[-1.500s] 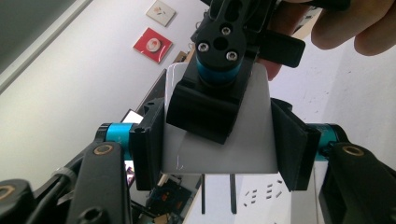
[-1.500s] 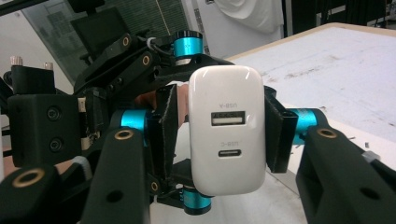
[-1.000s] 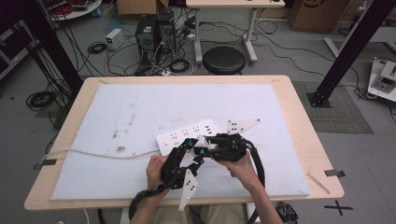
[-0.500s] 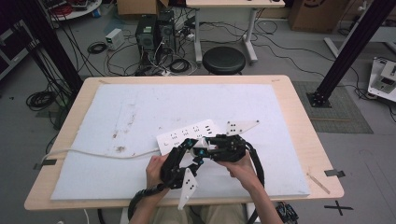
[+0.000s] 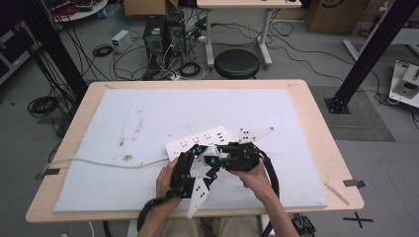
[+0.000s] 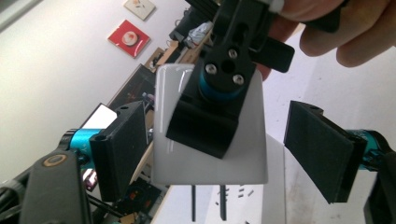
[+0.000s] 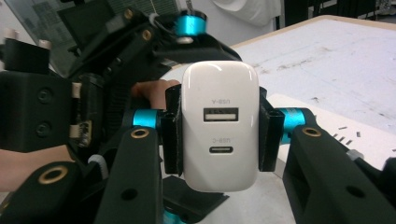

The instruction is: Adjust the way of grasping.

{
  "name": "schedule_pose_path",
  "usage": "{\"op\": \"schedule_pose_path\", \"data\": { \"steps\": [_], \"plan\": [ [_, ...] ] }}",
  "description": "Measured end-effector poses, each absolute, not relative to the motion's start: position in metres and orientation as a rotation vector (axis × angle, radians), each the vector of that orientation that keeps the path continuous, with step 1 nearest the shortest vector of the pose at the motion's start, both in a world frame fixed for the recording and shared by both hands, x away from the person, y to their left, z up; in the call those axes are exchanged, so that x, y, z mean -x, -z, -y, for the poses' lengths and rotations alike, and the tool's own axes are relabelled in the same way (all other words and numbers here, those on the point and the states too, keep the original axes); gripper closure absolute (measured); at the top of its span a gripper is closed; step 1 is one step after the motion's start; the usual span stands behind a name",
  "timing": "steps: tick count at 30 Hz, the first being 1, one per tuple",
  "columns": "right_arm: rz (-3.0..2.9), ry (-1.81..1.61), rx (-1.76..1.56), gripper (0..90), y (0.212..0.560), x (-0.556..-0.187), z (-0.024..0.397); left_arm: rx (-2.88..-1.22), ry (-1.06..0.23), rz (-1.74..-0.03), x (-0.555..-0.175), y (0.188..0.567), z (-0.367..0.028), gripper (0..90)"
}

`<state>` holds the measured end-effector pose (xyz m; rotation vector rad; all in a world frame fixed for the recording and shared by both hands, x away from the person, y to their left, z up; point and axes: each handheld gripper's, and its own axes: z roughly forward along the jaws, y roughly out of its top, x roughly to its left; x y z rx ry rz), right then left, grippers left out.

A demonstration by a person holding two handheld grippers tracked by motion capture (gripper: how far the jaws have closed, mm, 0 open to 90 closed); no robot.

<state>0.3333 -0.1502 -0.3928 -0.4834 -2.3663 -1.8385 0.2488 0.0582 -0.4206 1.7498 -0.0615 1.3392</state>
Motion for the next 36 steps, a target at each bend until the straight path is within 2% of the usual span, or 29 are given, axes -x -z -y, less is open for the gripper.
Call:
{"op": "schedule_pose_path", "data": {
  "steps": [7,17,22,36],
  "plan": [
    [2.371,1.843,0.503,62.9,0.393,-0.334,0.152,-1.722,-1.317,0.036,-0.247,0.416,-0.063,20.2],
    [2.367,1.885,0.547,62.9,0.392,-0.336,0.16,-1.711,-1.104,-0.053,-0.253,0.41,-0.078,20.2],
    [2.365,1.895,0.565,62.9,0.393,-0.337,0.163,-1.688,-1.071,-0.089,-0.253,0.407,-0.084,20.3],
    [2.36,1.985,0.62,62.9,0.392,-0.336,0.175,-1.541,-0.865,-0.415,-0.258,0.384,-0.137,21.6]
  ]
}}
